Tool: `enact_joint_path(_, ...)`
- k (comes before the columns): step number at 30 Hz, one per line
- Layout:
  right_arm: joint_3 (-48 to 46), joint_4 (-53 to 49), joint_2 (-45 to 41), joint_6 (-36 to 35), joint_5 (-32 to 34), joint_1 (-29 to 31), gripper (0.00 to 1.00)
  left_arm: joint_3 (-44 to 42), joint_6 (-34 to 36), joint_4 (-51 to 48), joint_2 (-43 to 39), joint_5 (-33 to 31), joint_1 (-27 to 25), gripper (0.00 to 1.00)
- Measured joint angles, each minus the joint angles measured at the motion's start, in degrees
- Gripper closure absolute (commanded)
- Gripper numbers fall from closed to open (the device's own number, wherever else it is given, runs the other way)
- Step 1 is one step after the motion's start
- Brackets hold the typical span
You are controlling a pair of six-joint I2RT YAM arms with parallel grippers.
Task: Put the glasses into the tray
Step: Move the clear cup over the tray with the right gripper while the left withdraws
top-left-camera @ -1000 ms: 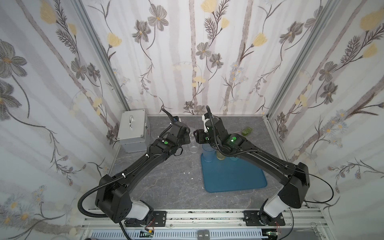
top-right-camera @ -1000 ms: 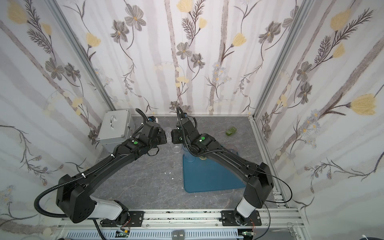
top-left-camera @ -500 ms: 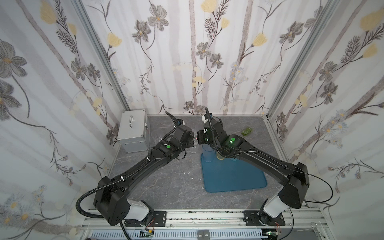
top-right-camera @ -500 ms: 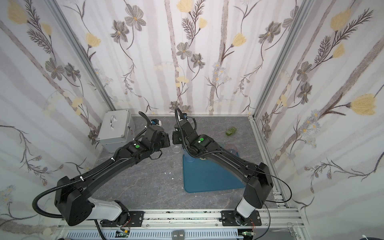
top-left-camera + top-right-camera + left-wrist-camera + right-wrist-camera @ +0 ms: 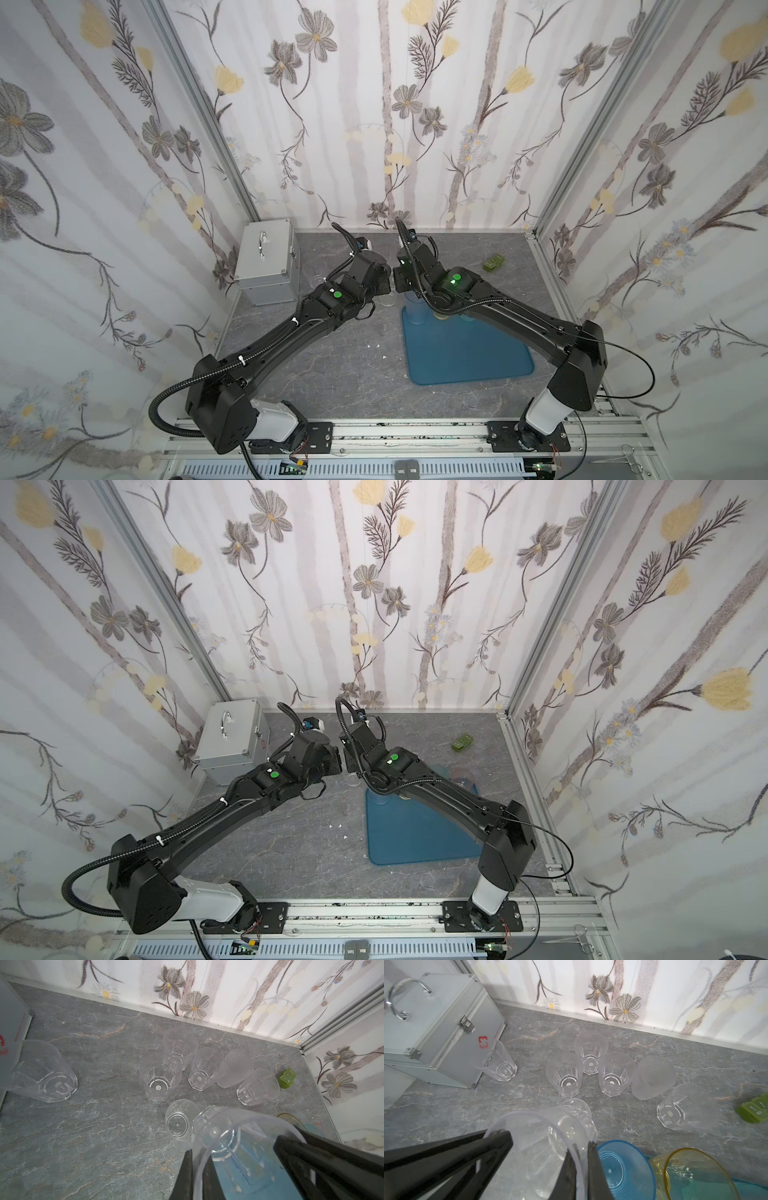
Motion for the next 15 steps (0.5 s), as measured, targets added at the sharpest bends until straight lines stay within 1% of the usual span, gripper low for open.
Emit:
enact_joint_path(2, 0.13, -0.83, 0.02, -0.07, 0.11, -0.02, 1.00, 0.02, 0.17, -0.04, -0.52, 0.61, -0.04, 0.78)
enact_joint_path(3, 0.13, -1.07, 0.02, 0.09, 0.26, -0.02, 1.00, 0.02, 0.02, 0.15, -0.94, 1.09, -0.04, 0.73)
enact_joint_path(7, 0.24, -0.94, -0.04, 0.28, -0.07, -0.26, 1.00, -0.02, -0.26, 0.87, -2.99, 3.37, -0.20, 0.62)
enact_joint_path(10, 0.24, -0.83, -0.52, 0.31, -1.46, -0.39, 1.00, -0.35, -0.22, 0.87, -4.96, 4.87, -0.24, 0.51)
enact_joint_path(15, 0.22, -0.81, -2.32, 0.33, -3.98, -1.29, 1.00, -0.52, 0.09, 1.20, -8.55, 5.40, -0.33, 0.39)
